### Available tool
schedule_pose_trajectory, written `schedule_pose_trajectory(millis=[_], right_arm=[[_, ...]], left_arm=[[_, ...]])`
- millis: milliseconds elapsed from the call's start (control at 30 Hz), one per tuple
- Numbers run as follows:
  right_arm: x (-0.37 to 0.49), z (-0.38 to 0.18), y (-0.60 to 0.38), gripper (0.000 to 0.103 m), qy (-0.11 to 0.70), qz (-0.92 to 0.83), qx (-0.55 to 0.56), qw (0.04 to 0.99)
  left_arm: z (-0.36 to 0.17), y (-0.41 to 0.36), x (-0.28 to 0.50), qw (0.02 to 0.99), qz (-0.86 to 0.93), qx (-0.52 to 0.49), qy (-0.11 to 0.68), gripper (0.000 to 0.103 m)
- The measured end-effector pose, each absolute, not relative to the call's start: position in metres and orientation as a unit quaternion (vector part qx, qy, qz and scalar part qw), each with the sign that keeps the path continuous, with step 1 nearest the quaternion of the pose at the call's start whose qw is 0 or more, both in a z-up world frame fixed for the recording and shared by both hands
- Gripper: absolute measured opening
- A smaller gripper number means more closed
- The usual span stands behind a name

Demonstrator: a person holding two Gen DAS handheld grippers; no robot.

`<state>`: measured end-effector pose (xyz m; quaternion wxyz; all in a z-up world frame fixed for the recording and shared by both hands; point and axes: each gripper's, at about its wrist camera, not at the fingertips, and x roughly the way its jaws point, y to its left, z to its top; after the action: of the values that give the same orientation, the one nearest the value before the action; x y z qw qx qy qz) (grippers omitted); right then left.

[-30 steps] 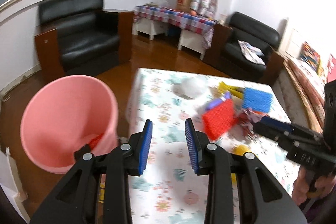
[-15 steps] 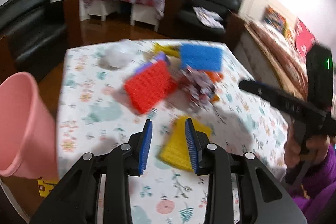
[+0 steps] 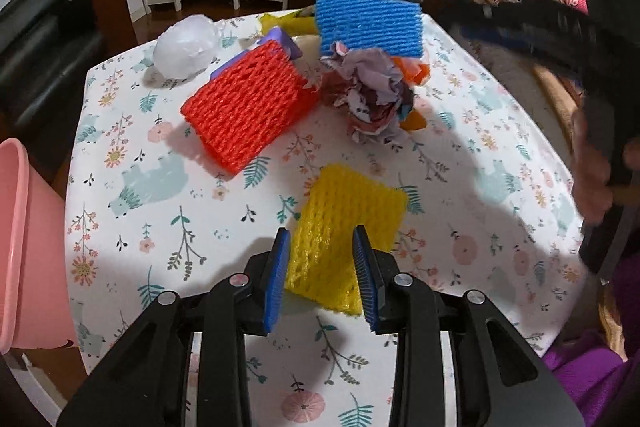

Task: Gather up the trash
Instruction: 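Grasp yellow foam net with left tool while right tool grasps blue foam net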

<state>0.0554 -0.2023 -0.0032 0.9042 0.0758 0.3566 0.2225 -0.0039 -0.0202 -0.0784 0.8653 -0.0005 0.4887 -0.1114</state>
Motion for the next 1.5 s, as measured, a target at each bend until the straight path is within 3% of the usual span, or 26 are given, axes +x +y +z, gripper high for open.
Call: schedule_pose_trajectory(millis=[133, 200, 333, 433, 500, 600, 733, 1500], right_arm=[[0.074, -0.005, -0.199, 0.054, 0.356, 0.22, 0.074, 0.905], [0.083, -0.008, -0.195, 0.054, 0.361, 0.216, 0.073, 0.904], [0.092, -0.015, -0.19, 0.053, 0.369, 0.222, 0.071, 0.9], [0.092, -0.019, -0.182, 0.033, 0.374, 0.228, 0.068, 0.896], [0.091, -0.021, -0.18, 0.018, 0.379, 0.234, 0.069, 0.893], [0.087, -0.023, -0.179, 0.006, 0.383, 0.236, 0.07, 0.89], [0.076, -0.02, -0.181, 0.004, 0.377, 0.24, 0.077, 0.891], [0.015, 0.034, -0.17, 0.004, 0.317, 0.249, 0.066, 0.913]], left_arm=[[-0.079, -0.017, -0.005, 0.867, -0.106, -0.001, 0.487, 0.033], [-0.081, -0.017, -0.004, 0.867, -0.102, -0.002, 0.488, 0.041], [-0.084, -0.015, -0.004, 0.868, -0.101, -0.012, 0.486, 0.041], [-0.083, -0.013, -0.007, 0.869, -0.103, -0.015, 0.484, 0.04], [-0.082, -0.013, -0.01, 0.869, -0.111, -0.017, 0.482, 0.031], [-0.081, -0.013, -0.015, 0.871, -0.118, -0.016, 0.476, 0.019], [-0.077, -0.015, -0.019, 0.874, -0.125, -0.017, 0.469, 0.009], [-0.014, 0.027, -0.049, 0.927, -0.083, -0.05, 0.362, 0.009]])
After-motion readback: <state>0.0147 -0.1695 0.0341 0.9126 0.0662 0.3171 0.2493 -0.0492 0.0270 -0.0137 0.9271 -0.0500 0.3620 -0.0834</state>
